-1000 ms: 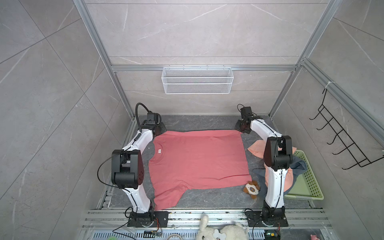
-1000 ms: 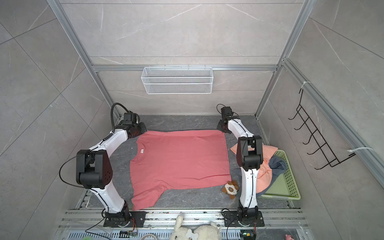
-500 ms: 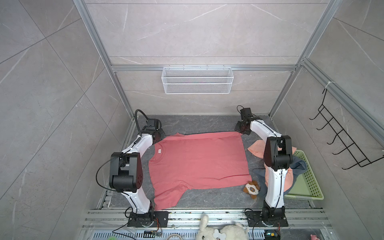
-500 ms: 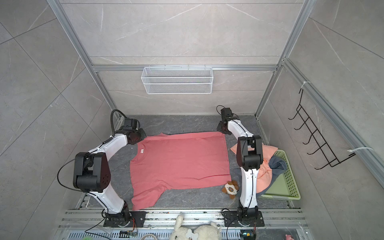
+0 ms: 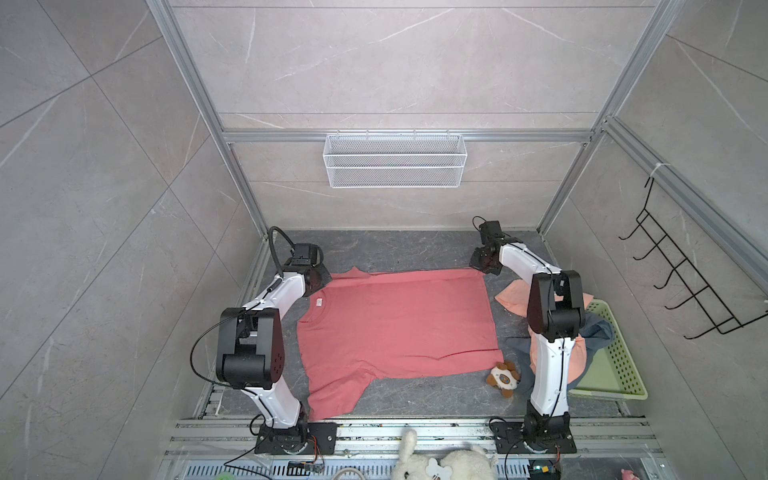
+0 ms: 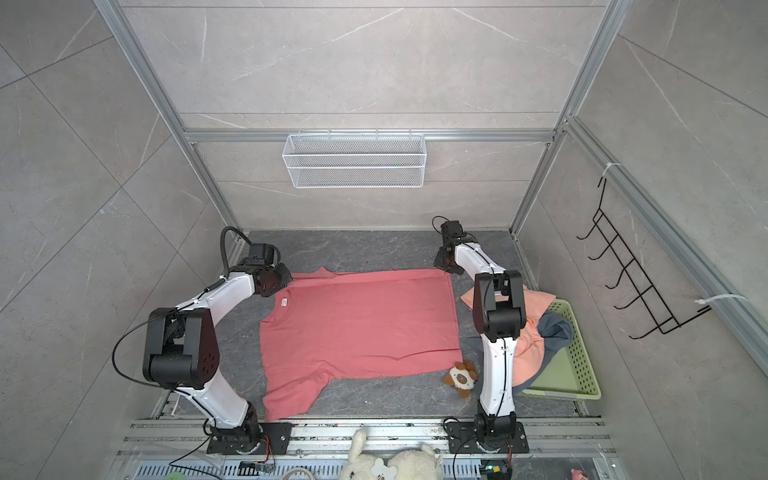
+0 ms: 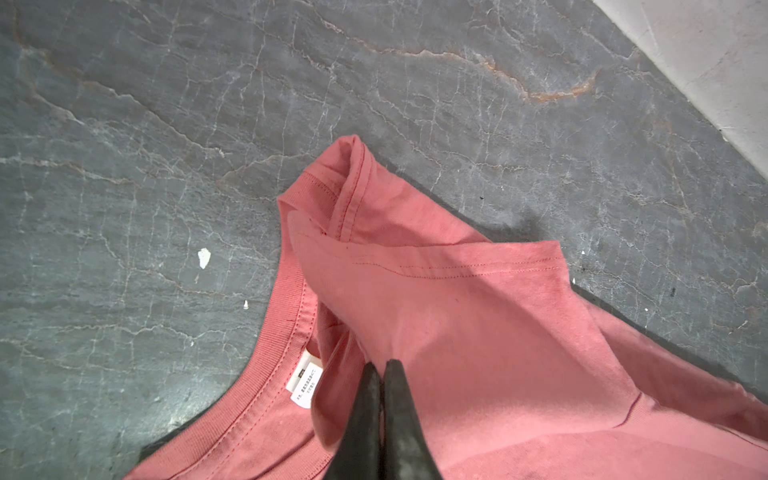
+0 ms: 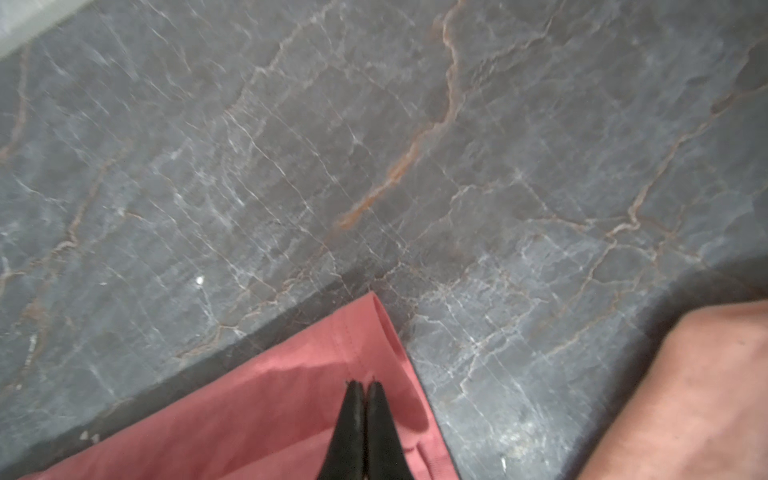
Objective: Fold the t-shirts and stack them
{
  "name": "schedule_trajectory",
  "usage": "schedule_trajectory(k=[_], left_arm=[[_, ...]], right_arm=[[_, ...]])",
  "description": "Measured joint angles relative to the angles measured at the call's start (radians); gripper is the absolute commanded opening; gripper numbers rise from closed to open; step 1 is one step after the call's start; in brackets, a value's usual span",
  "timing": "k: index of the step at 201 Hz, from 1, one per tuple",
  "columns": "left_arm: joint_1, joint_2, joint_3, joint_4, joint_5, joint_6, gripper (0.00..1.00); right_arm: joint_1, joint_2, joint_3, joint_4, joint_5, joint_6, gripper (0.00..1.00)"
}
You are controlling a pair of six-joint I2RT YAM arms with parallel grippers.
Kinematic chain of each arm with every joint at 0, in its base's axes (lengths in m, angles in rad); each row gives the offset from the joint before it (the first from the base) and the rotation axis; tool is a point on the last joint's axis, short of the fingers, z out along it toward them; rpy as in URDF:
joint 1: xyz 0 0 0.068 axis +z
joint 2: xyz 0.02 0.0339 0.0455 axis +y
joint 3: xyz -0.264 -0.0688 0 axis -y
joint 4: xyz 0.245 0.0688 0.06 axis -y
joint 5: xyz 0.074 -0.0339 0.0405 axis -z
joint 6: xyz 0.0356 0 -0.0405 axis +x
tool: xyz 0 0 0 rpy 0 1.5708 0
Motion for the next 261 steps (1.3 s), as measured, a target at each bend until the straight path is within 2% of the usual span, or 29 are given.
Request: schedule_trajectory(k=[20, 36, 63, 71, 90, 110, 125, 157, 200, 228, 261], left_arm=[[0.0, -0.002, -0.01, 0.0, -0.001, -0.01, 0.0], [0.0, -0.002, -0.011, -0.01, -0.001, -0.016, 0.0], [0.0, -0.01, -0.016, -0.035, -0.003, -0.034, 0.32], [0.0, -0.023, -0.027, -0.039, -0.006, -0.04, 0.4], [0.0, -0.088, -0.06, -0.055, -0.023, -0.047, 0.5], [0.0, -0.14, -0.053, -0.063, -0.03, -0.039, 0.51], [0.0, -0.126, 0.003, -0.071, -0.023, -0.023, 0.51], [0.0, 0.034, 0.193, -0.071, 0.024, 0.017, 0.47], [-0.013, 0.243, 0.342, -0.106, 0.097, 0.042, 0.45], [-0.049, 0.315, 0.43, -0.151, 0.121, 0.045, 0.46], [-0.114, 0.381, 0.526, -0.202, 0.14, 0.041, 0.46]], right_arm=[[0.0, 0.0, -0.018, 0.003, 0.0, 0.0, 0.0], [0.0, 0.0, -0.03, 0.003, 0.0, 0.007, 0.14], [0.001, -0.047, -0.102, 0.002, 0.023, 0.035, 0.41], [0.001, -0.08, -0.137, 0.001, 0.035, 0.045, 0.45], [0.0, -0.172, -0.197, -0.007, 0.068, 0.07, 0.46], [0.0, -0.241, -0.2, 0.005, 0.078, 0.09, 0.46], [0.001, -0.251, -0.177, 0.015, 0.065, 0.107, 0.46], [0.018, -0.195, -0.112, 0.051, 0.01, 0.14, 0.46], [0.101, -0.078, -0.032, 0.059, -0.047, 0.165, 0.46], [0.142, -0.051, -0.032, 0.055, -0.069, 0.185, 0.46], [0.137, -0.049, -0.04, 0.055, -0.076, 0.2, 0.46]])
